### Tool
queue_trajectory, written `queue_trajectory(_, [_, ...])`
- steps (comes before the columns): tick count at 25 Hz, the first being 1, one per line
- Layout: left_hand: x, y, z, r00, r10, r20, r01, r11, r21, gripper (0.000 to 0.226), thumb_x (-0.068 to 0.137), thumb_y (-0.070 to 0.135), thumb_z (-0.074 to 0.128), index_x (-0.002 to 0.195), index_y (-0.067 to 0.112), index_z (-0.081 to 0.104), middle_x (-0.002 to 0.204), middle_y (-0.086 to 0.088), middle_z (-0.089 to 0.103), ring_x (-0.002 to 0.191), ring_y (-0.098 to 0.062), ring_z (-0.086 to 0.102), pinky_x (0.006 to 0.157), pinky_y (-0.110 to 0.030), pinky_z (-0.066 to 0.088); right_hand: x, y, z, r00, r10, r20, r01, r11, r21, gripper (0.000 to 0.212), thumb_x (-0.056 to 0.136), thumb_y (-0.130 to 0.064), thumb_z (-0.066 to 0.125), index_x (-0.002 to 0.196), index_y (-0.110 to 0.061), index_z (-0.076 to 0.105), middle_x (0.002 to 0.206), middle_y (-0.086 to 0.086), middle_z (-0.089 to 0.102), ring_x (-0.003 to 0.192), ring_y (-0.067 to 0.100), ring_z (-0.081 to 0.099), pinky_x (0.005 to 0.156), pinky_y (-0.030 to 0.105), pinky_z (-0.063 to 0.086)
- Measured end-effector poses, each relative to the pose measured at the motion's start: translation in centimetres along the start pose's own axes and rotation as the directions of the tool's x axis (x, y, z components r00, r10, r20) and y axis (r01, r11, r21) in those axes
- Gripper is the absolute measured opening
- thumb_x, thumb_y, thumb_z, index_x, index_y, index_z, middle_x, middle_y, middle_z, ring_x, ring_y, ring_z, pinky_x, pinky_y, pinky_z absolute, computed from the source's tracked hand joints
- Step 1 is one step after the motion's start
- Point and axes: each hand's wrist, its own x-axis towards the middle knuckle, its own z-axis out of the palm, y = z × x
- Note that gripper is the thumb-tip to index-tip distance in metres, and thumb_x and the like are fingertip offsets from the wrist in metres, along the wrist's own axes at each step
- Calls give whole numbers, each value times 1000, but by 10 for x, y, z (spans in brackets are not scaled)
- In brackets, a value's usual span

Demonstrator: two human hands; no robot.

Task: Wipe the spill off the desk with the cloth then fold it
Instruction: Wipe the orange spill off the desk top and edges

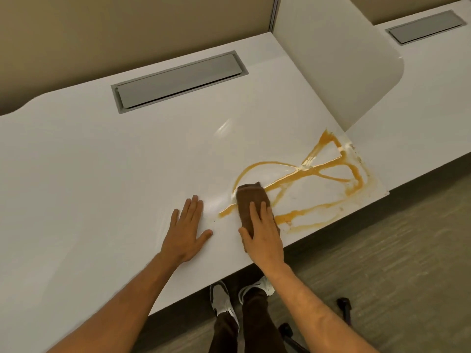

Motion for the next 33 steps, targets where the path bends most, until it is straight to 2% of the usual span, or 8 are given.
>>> queue_trajectory(2, [0, -3, 7, 1000, 17, -24, -16, 999, 41, 88, 102, 68, 24, 164, 21, -18, 173, 3, -24, 160, -17, -20, 130, -47, -5, 5, 8, 20, 997, -68, -21, 64, 987, -148, 84, 99, -57, 46, 161, -23, 1, 169, 16, 4, 156, 35, 9, 123, 52, 23])
queue_trajectory(6, [-2, -5, 16, 995, 26, -92, -18, 997, 78, 86, 103, 66, 26, 166, 19, -9, 175, 1, -14, 162, -19, -10, 130, -47, 1, 30, 17, 33, 995, -17, -94, 8, 995, -98, 98, 90, -65, 54, 161, -24, 0, 169, 14, 7, 155, 35, 13, 121, 49, 23])
queue_trajectory(11, [0, -6, 20, 994, 21, -105, -11, 995, 101, 86, 103, 68, 24, 166, 18, -7, 175, 0, -11, 162, -19, -9, 129, -44, -4, 68, 6, 41, 977, -88, -193, 56, 985, -161, 72, 98, -44, 49, 160, -19, 22, 166, 17, 22, 151, 37, 26, 118, 51, 31])
queue_trajectory(18, [0, -5, 21, 993, 20, -113, -8, 994, 104, 87, 103, 68, 22, 166, 17, -8, 175, -1, -11, 162, -17, -10, 129, -43, -6, 107, -15, 47, 915, -337, -224, 340, 940, -24, 55, 92, -20, 55, 147, -21, 51, 161, 6, 39, 149, 30, 33, 119, 48, 29])
queue_trajectory(22, [-1, -6, 22, 994, 24, -108, -14, 995, 95, 85, 104, 64, 23, 165, 15, -11, 175, -3, -13, 161, -16, -11, 129, -40, -11, 108, -17, 50, 857, -477, -193, 489, 872, 12, 53, 88, -18, 55, 141, -22, 58, 159, 3, 42, 148, 29, 36, 119, 46, 28])
queue_trajectory(27, [-1, -8, 22, 995, 27, -96, -16, 994, 112, 78, 105, 55, 17, 165, 13, -8, 174, -3, -14, 161, -15, -14, 129, -38, -14, 93, -8, 54, 818, -556, -147, 559, 829, -19, 53, 86, -23, 57, 139, -26, 60, 158, 3, 43, 147, 29, 36, 118, 44, 28])
queue_trajectory(31, [-1, -7, 20, 996, 29, -87, -22, 996, 81, 74, 105, 49, 18, 166, 16, -6, 174, -2, -14, 161, -15, -13, 131, -43, -7, 50, 26, 62, 798, -592, -111, 591, 805, -44, 56, 86, -29, 55, 142, -31, 55, 162, -2, 36, 151, 26, 28, 120, 44, 23])
queue_trajectory(33, [-2, -7, 19, 997, 21, -77, -14, 996, 88, 74, 104, 46, 18, 165, 15, -8, 174, -2, -16, 161, -16, -14, 131, -47, -2, 25, 48, 60, 776, -627, -66, 622, 779, -77, 58, 85, -30, 58, 143, -33, 53, 163, -3, 35, 151, 27, 29, 119, 48, 27])
